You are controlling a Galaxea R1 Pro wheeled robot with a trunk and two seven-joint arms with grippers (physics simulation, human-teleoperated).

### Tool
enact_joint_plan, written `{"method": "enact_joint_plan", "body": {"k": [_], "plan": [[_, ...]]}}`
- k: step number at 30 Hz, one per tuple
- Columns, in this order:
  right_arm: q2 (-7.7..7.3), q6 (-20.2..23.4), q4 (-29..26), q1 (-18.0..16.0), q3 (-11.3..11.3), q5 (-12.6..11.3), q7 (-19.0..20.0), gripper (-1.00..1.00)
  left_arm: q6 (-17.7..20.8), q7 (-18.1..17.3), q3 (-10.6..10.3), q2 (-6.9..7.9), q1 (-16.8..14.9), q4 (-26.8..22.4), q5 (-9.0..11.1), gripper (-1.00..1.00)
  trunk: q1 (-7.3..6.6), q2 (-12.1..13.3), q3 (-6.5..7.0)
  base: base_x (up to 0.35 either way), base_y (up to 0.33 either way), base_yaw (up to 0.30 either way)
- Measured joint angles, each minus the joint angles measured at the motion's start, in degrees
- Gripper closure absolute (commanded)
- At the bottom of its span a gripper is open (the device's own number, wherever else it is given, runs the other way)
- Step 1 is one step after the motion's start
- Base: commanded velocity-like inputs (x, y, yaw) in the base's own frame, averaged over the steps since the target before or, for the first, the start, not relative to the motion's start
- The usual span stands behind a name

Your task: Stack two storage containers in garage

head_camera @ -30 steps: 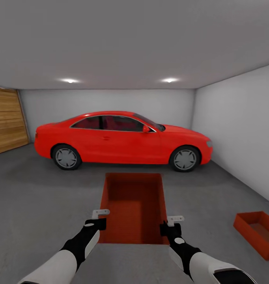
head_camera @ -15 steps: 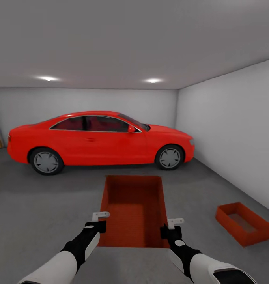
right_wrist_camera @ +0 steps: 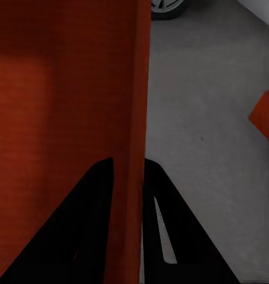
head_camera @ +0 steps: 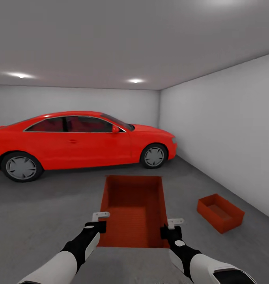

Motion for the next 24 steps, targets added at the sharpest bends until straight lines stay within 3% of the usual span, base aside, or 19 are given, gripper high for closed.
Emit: {"method": "enact_joint_plan", "body": {"k": [7,24], "plan": [[0.0,0.0,0.0,-0.01,0.02,-0.02,0.01,1.0,0.0,0.01,0.02,-0.01,0.0,-0.01,0.0,1.0,-0.02,-0.01,0.0,0.08,0.047,-0.283],[0.0,0.01,-0.01,-0.05,0.02,0.01,0.02,1.0,0.0,0.0,0.03,0.0,0.0,-0.06,0.02,1.0,-0.03,-0.01,0.0,0.268,0.208,-0.285]]}}
